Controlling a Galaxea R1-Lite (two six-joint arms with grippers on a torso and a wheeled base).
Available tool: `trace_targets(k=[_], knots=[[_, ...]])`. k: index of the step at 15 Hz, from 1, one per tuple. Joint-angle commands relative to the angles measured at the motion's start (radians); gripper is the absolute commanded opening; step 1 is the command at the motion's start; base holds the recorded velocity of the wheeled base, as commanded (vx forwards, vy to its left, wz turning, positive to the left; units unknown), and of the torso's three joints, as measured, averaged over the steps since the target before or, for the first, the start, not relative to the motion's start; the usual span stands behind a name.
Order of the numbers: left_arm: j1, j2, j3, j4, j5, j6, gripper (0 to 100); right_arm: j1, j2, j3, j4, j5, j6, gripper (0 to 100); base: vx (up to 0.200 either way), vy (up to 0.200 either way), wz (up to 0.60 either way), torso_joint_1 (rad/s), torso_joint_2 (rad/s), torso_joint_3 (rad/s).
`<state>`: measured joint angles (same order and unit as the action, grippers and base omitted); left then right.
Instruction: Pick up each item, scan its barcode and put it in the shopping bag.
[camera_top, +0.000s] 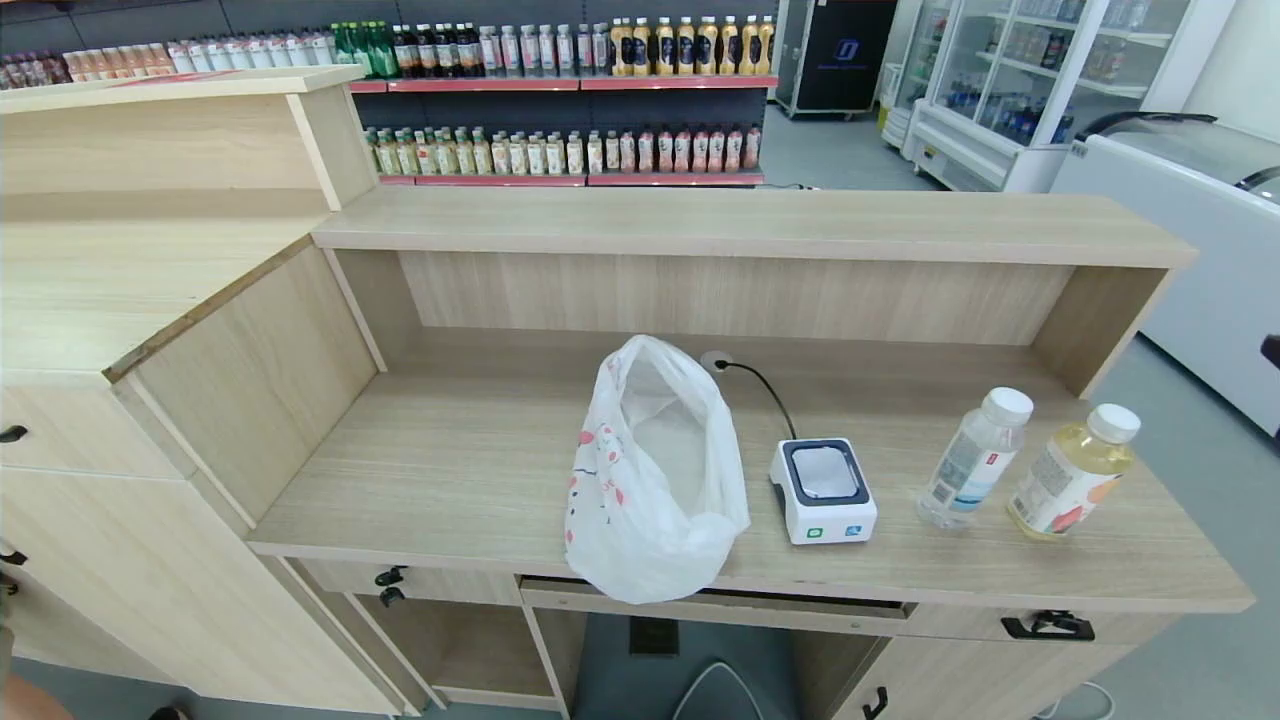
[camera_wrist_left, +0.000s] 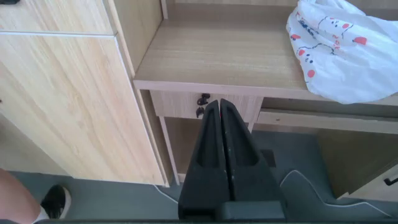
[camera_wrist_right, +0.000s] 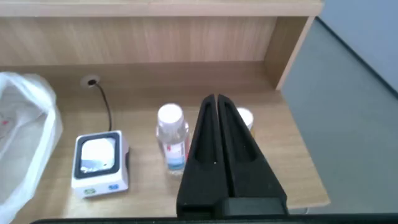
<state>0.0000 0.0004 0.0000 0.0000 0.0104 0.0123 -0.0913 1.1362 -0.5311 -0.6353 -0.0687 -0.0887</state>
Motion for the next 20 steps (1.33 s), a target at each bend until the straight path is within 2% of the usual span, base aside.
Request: trace_targets(k=[1, 6, 10, 12, 17, 20], knots=[[0.000, 0.000, 0.000, 0.000, 0.000, 0.000, 0, -0.015, 0.275, -0.007, -0.139, 0.021, -0.026, 100, 0.000, 0.000, 0.00, 0.000, 0.00, 0.000], [0.000, 0.000, 0.000, 0.000, 0.000, 0.000, 0, -0.013, 0.508, 0.152, -0.460, 0.076, -0.025, 100, 0.000, 0.000, 0.00, 0.000, 0.00, 0.000], [0.000, 0.000, 0.000, 0.000, 0.000, 0.000, 0, 0.005, 0.534, 0.255, -0.497, 0.064, -0.034, 100, 0.000, 0.000, 0.00, 0.000, 0.00, 0.000], [0.000, 0.000, 0.000, 0.000, 0.000, 0.000, 0, 0.004, 0.577, 0.275, -0.532, 0.060, -0.043, 100, 0.000, 0.000, 0.00, 0.000, 0.00, 0.000], [0.000, 0.000, 0.000, 0.000, 0.000, 0.000, 0, 0.033, 0.821, 0.279, -0.828, 0.084, -0.066, 100, 0.000, 0.000, 0.00, 0.000, 0.00, 0.000], [0.000, 0.000, 0.000, 0.000, 0.000, 0.000, 0, 0.064, 0.924, 0.278, -0.935, 0.084, -0.086, 100, 0.000, 0.000, 0.00, 0.000, 0.00, 0.000]])
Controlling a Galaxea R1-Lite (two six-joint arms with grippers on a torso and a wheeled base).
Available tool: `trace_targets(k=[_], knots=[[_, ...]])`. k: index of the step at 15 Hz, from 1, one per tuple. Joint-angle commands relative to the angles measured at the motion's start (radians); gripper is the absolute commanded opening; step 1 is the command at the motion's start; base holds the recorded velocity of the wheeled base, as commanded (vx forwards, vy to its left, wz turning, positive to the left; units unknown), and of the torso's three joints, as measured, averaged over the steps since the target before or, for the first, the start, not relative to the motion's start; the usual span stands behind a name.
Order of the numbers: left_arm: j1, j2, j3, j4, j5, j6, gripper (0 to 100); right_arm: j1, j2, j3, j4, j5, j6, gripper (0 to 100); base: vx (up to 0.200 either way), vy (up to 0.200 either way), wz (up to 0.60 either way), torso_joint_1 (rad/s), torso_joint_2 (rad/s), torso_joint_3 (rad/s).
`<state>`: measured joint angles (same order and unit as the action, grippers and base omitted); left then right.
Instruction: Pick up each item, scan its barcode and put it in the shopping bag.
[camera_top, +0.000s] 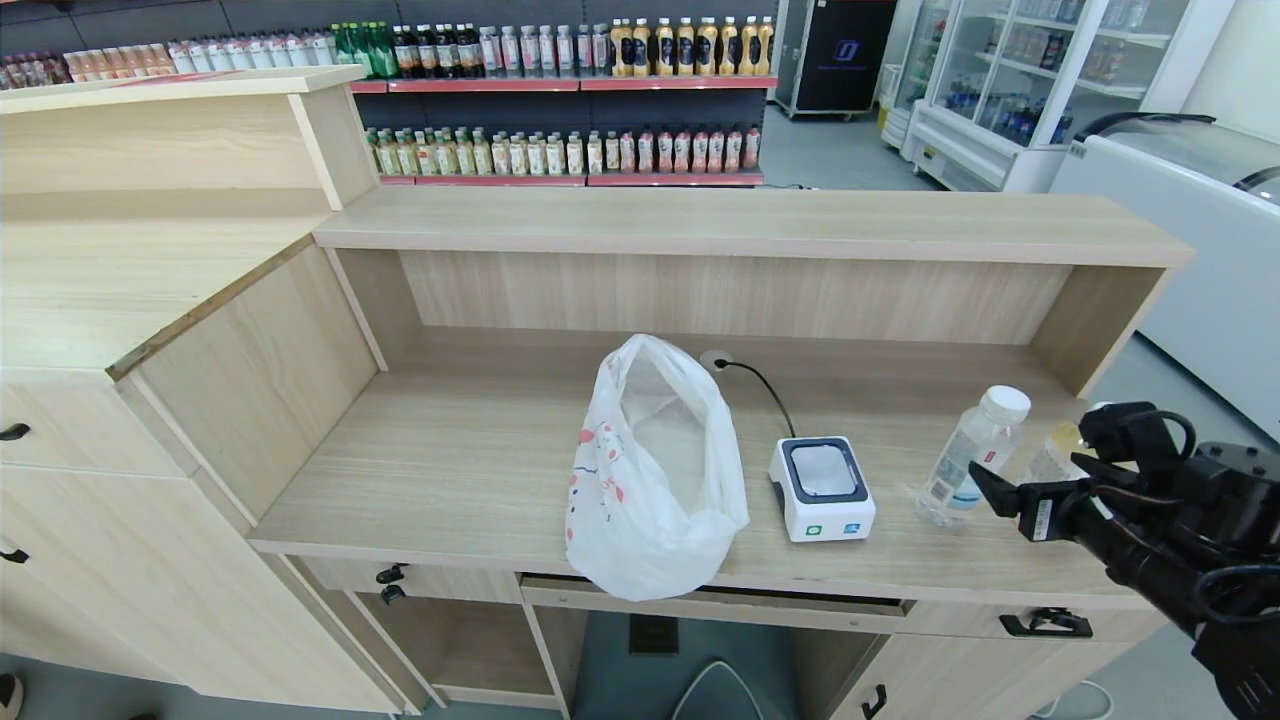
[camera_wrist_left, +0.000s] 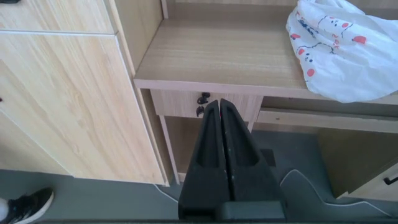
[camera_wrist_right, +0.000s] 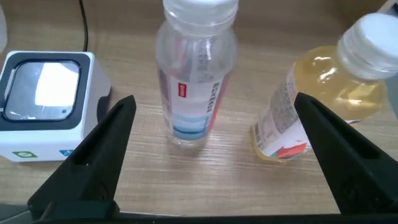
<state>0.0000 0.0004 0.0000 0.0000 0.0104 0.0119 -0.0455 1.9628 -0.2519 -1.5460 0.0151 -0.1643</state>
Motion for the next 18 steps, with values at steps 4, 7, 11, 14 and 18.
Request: trace_targets(k=[4, 7, 11, 14, 18], knots=[[0.000, 0.000, 0.000, 0.000, 0.000, 0.000, 0, 0.029, 0.134, -0.082, -0.025, 0.045, -0.034, 100, 0.000, 0.000, 0.00, 0.000, 0.00, 0.000], [0.000, 0.000, 0.000, 0.000, 0.000, 0.000, 0, 0.030, 0.168, -0.136, -0.025, 0.046, -0.057, 100, 0.000, 0.000, 0.00, 0.000, 0.00, 0.000], [0.000, 0.000, 0.000, 0.000, 0.000, 0.000, 0, 0.049, 0.212, -0.173, -0.025, 0.052, -0.055, 100, 0.000, 0.000, 0.00, 0.000, 0.00, 0.000], [0.000, 0.000, 0.000, 0.000, 0.000, 0.000, 0, 0.053, 0.257, -0.233, -0.025, 0.054, -0.055, 100, 0.000, 0.000, 0.00, 0.000, 0.00, 0.000], [0.000, 0.000, 0.000, 0.000, 0.000, 0.000, 0, 0.053, 0.304, -0.285, -0.025, 0.094, -0.055, 100, 0.000, 0.000, 0.00, 0.000, 0.00, 0.000]])
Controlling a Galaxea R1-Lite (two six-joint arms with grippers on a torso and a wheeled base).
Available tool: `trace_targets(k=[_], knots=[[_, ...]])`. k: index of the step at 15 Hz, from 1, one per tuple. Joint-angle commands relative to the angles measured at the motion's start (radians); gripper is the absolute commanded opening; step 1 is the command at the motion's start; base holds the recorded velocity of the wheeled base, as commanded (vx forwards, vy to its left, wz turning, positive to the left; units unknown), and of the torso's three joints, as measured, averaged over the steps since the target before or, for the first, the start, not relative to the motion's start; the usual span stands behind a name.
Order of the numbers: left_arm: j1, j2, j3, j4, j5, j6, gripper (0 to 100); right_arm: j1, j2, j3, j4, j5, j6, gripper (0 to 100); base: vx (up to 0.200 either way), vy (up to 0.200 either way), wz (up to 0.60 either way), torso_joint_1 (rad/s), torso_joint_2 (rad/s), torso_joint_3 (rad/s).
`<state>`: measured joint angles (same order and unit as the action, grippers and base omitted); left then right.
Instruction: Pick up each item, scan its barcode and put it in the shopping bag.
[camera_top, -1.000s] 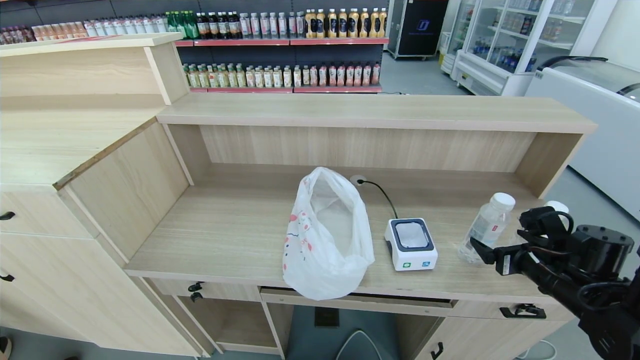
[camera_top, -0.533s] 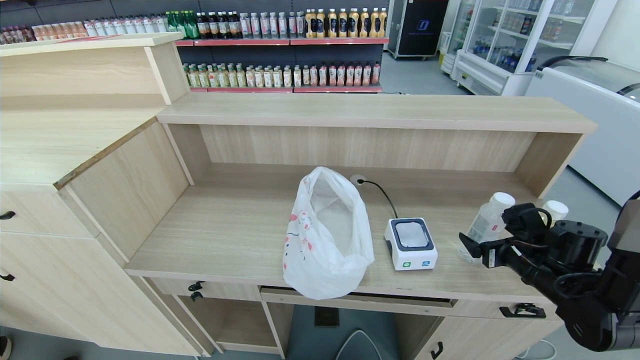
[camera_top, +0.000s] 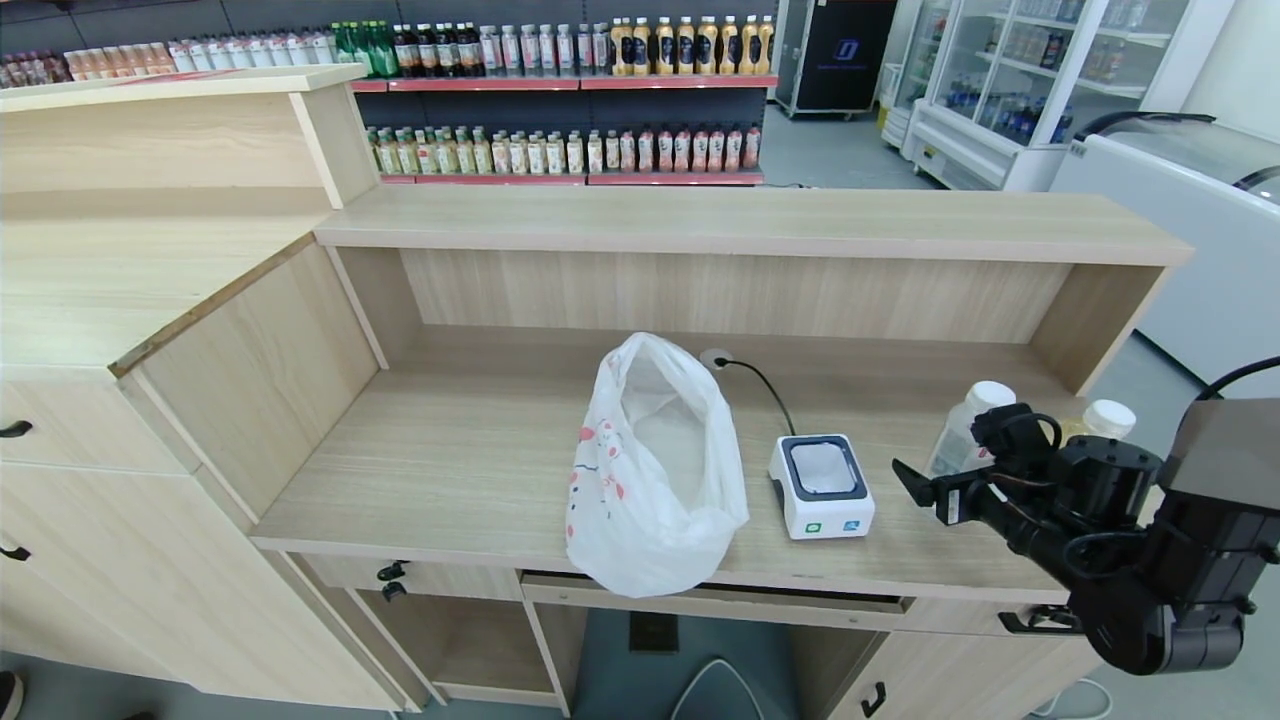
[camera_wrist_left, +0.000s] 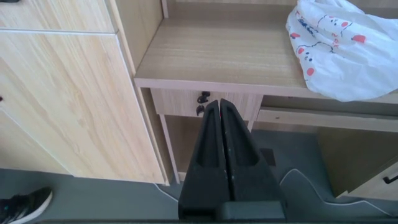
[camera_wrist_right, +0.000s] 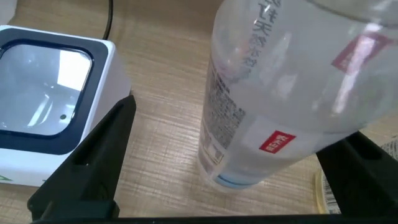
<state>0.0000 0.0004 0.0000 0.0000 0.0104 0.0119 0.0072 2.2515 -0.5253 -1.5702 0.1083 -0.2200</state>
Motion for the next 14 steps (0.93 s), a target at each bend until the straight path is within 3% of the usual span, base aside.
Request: trace_targets(k=[1, 11, 12, 14], knots=[[0.000, 0.000, 0.000, 0.000, 0.000, 0.000, 0, 0.000, 0.023, -0.024, -0.001, 0.002, 0.001, 100, 0.000, 0.000, 0.00, 0.000, 0.00, 0.000], [0.000, 0.000, 0.000, 0.000, 0.000, 0.000, 0, -0.021, 0.003, -0.071, -0.001, 0.080, 0.010, 100, 0.000, 0.000, 0.00, 0.000, 0.00, 0.000], [0.000, 0.000, 0.000, 0.000, 0.000, 0.000, 0, -0.030, 0.003, -0.073, -0.001, 0.082, 0.014, 0, 0.000, 0.000, 0.00, 0.000, 0.00, 0.000], [0.000, 0.000, 0.000, 0.000, 0.000, 0.000, 0, -0.056, 0.008, -0.079, -0.001, 0.131, 0.016, 0, 0.000, 0.000, 0.00, 0.000, 0.00, 0.000]])
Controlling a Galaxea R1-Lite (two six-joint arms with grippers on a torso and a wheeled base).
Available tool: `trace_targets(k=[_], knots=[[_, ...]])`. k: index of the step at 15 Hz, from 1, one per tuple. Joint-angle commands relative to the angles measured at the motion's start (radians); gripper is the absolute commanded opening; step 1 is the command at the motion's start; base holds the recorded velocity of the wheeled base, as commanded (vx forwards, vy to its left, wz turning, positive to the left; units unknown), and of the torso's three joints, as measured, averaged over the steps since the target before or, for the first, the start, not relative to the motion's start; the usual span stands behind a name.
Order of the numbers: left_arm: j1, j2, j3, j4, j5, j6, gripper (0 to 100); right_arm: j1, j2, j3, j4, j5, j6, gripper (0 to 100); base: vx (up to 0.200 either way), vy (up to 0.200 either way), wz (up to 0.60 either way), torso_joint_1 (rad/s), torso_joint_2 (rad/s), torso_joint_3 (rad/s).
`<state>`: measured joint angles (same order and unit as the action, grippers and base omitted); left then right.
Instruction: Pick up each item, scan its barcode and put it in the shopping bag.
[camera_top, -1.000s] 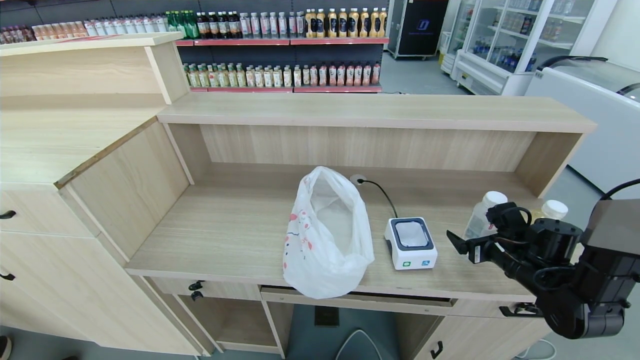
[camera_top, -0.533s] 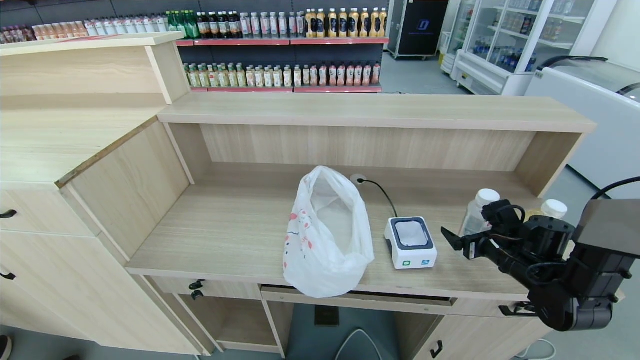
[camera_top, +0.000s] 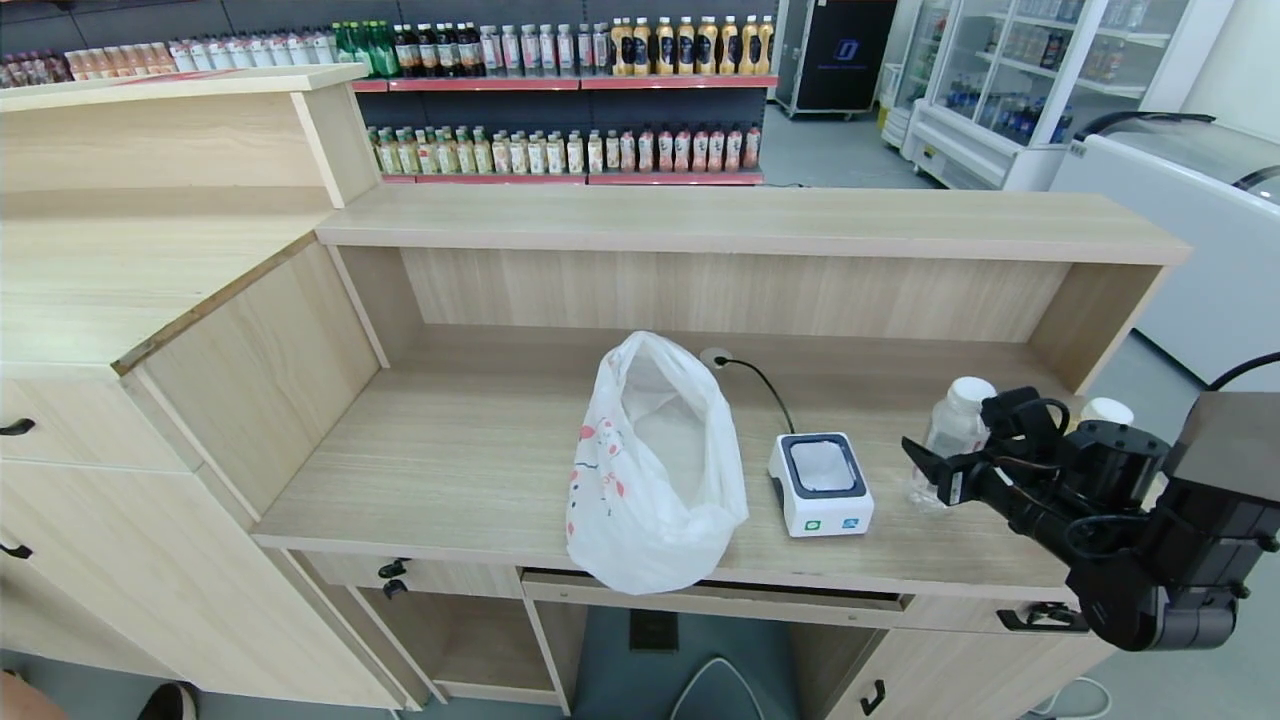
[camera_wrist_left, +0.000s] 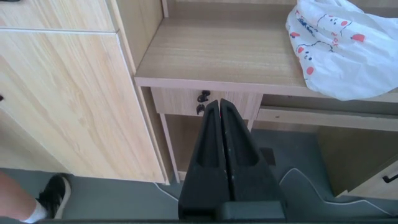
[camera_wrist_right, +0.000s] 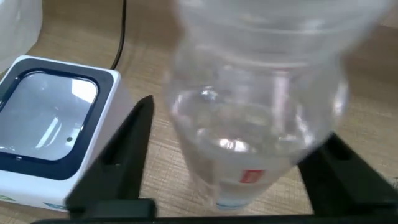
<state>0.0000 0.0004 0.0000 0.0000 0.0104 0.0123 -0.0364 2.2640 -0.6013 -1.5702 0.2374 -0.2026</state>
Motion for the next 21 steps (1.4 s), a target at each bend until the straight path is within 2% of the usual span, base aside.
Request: trace_targets(k=[1, 9, 12, 13, 15, 16, 18, 19, 21], knots=[[0.000, 0.000, 0.000, 0.000, 0.000, 0.000, 0, -0.019, 0.000, -0.005, -0.001, 0.016, 0.000, 0, 0.000, 0.000, 0.00, 0.000, 0.00, 0.000], [0.000, 0.000, 0.000, 0.000, 0.000, 0.000, 0, -0.028, 0.023, 0.006, -0.001, 0.028, -0.012, 0, 0.000, 0.000, 0.00, 0.000, 0.00, 0.000], [0.000, 0.000, 0.000, 0.000, 0.000, 0.000, 0, -0.034, -0.035, -0.003, 0.004, 0.033, 0.006, 0, 0.000, 0.000, 0.00, 0.000, 0.00, 0.000], [0.000, 0.000, 0.000, 0.000, 0.000, 0.000, 0, -0.036, -0.069, -0.009, 0.045, 0.033, 0.032, 0, 0.000, 0.000, 0.00, 0.000, 0.00, 0.000], [0.000, 0.000, 0.000, 0.000, 0.000, 0.000, 0, -0.034, -0.216, -0.029, 0.223, 0.033, 0.134, 0, 0.000, 0.000, 0.00, 0.000, 0.00, 0.000], [0.000, 0.000, 0.000, 0.000, 0.000, 0.000, 0, -0.034, -0.328, -0.048, 0.391, 0.033, 0.186, 0, 0.000, 0.000, 0.00, 0.000, 0.00, 0.000], [0.000, 0.000, 0.000, 0.000, 0.000, 0.000, 0, -0.036, -0.457, -0.087, 0.588, 0.034, 0.239, 0, 0.000, 0.000, 0.00, 0.000, 0.00, 0.000], [0.000, 0.000, 0.000, 0.000, 0.000, 0.000, 0, -0.036, -0.503, -0.114, 0.656, 0.034, 0.258, 0, 0.000, 0.000, 0.00, 0.000, 0.00, 0.000], [0.000, 0.000, 0.000, 0.000, 0.000, 0.000, 0, -0.027, -0.656, -0.204, 0.880, 0.037, 0.324, 0, 0.000, 0.000, 0.00, 0.000, 0.00, 0.000]])
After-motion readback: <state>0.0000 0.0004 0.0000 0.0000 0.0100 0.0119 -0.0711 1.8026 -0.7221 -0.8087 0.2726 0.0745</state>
